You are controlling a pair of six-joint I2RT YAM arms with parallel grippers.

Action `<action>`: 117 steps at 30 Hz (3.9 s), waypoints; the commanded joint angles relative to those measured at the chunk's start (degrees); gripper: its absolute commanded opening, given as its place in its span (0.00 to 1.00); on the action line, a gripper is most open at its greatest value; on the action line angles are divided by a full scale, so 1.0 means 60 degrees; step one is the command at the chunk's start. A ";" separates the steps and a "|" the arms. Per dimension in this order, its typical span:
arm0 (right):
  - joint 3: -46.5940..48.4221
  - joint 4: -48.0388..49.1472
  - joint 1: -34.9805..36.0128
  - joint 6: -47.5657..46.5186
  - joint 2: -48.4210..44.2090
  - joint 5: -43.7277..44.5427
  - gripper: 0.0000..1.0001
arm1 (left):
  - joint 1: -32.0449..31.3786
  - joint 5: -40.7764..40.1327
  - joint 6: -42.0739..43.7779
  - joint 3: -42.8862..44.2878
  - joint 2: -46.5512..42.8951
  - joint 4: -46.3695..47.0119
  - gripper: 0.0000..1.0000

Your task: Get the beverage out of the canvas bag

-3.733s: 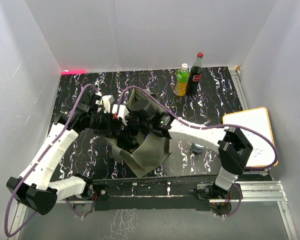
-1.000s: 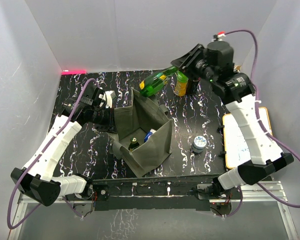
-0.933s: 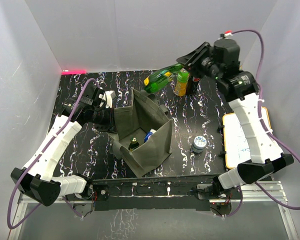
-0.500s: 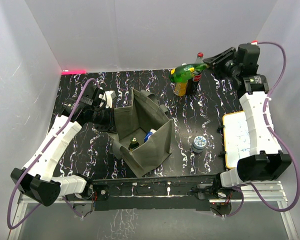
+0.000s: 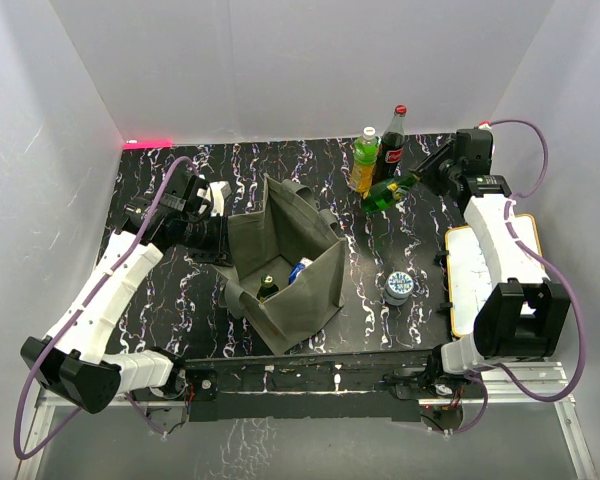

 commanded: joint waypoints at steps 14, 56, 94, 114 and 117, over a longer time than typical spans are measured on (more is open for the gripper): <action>0.1152 0.4961 0.0023 -0.4183 0.1620 0.0264 0.08 | 0.0010 -0.0628 0.0202 0.0952 0.0049 0.0066 0.05; -0.1910 0.3097 0.2050 -0.5686 -0.1656 0.1184 0.98 | 0.0007 -0.0392 -0.0289 0.1650 0.0555 0.0455 0.04; 0.2796 -0.3707 0.7351 -1.3065 -0.0931 -0.3017 0.98 | 0.0006 0.0026 -0.0823 0.1159 0.0491 0.1777 0.00; 0.0772 -0.4556 0.9280 -1.4298 -0.2154 -0.2998 0.98 | 0.0006 -0.0029 -0.0308 0.1162 0.0635 0.1661 0.00; 0.0416 -0.4193 0.9457 -1.4205 -0.2292 -0.2618 0.98 | 0.0006 -0.0045 -0.0300 0.1122 0.0615 0.1666 0.00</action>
